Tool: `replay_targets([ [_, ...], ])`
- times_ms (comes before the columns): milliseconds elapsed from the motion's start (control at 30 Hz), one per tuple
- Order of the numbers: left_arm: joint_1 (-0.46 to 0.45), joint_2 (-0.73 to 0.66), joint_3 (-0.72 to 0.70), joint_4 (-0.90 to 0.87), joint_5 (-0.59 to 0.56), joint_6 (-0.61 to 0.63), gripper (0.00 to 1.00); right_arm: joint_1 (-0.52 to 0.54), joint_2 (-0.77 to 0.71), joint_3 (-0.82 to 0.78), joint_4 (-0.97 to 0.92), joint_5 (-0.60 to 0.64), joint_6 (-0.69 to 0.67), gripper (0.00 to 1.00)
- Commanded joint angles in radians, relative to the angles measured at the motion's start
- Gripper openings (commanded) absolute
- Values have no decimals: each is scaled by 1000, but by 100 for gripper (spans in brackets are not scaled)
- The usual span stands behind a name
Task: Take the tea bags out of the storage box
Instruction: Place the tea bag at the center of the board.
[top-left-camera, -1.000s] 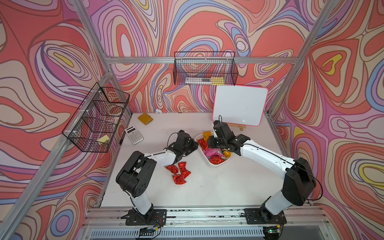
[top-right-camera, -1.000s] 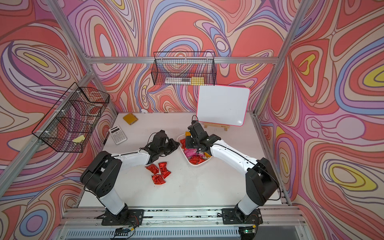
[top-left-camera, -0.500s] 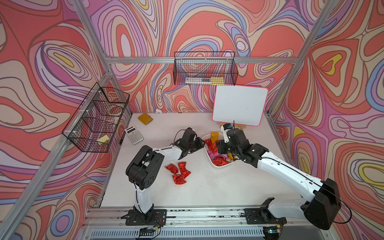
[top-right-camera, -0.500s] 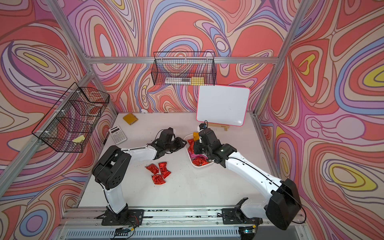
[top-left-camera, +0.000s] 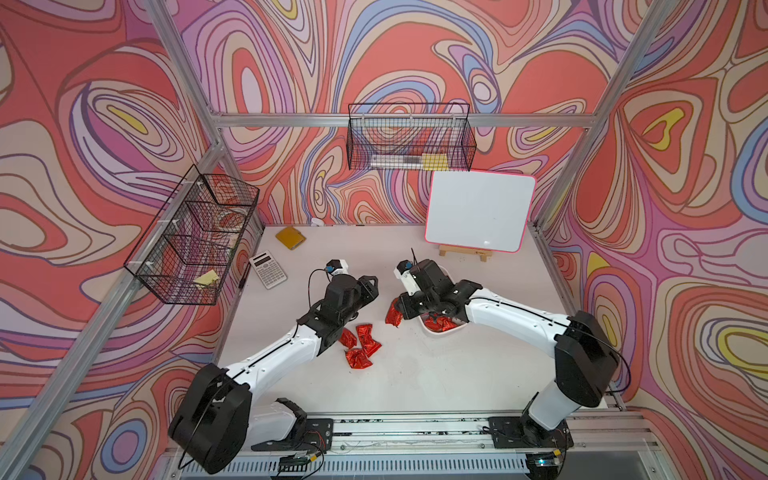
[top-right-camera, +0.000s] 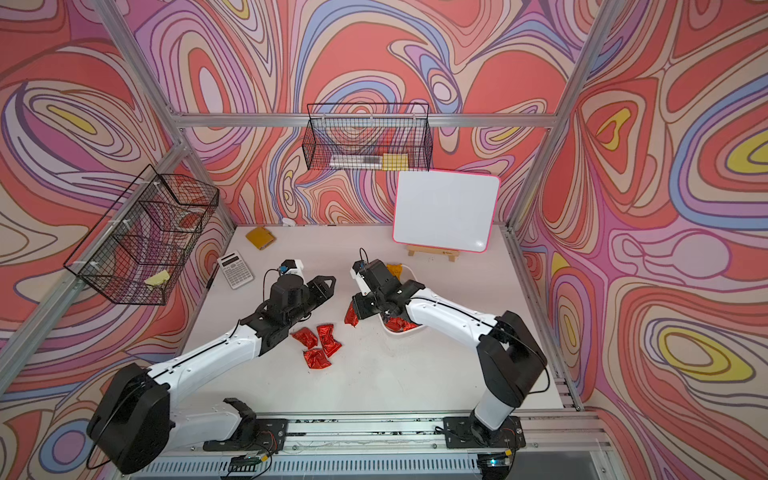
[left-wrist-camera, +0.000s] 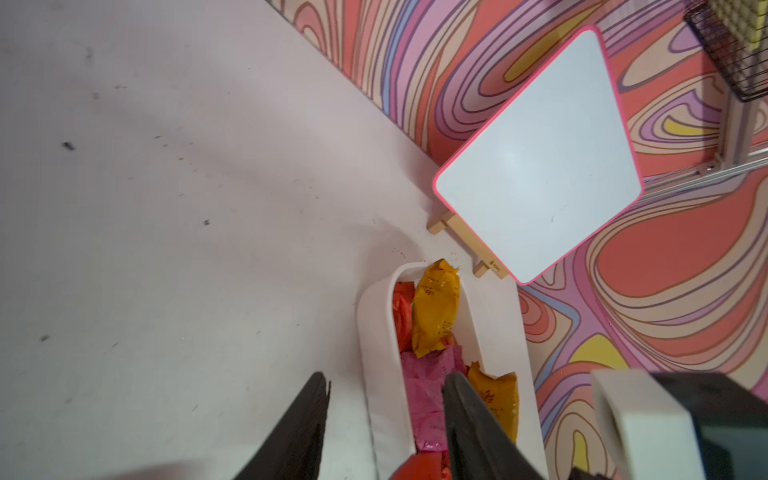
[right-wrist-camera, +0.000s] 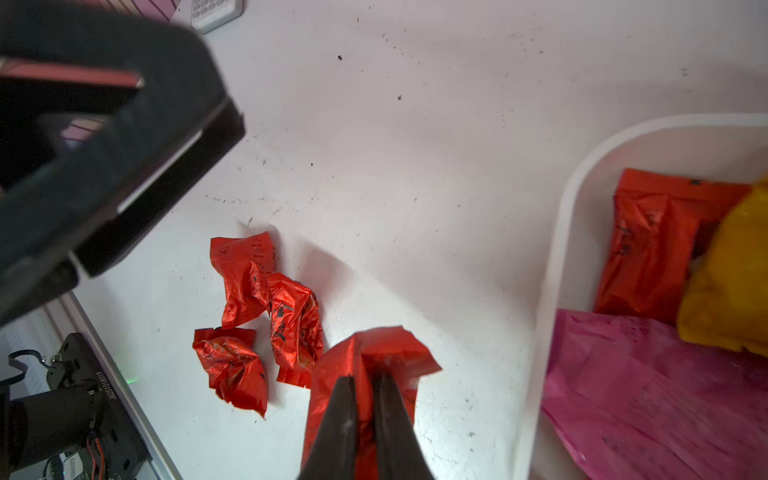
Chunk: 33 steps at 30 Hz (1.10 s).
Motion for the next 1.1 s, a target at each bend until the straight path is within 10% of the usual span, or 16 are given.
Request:
replay_targets([
  [0, 3, -86, -65, -96, -80, -43, 49, 5, 80, 45, 43, -62, -8, 11],
  [267, 3, -237, -161, -183, -86, -38, 49, 7, 227, 109, 55, -108, -8, 15],
  [600, 2, -218, -61, -208, -27, 62, 50, 7, 125, 67, 65, 5, -13, 47],
  [1067, -174, 157, 328, -227, 8, 233, 50, 6, -279, -126, 42, 627, 111, 49],
])
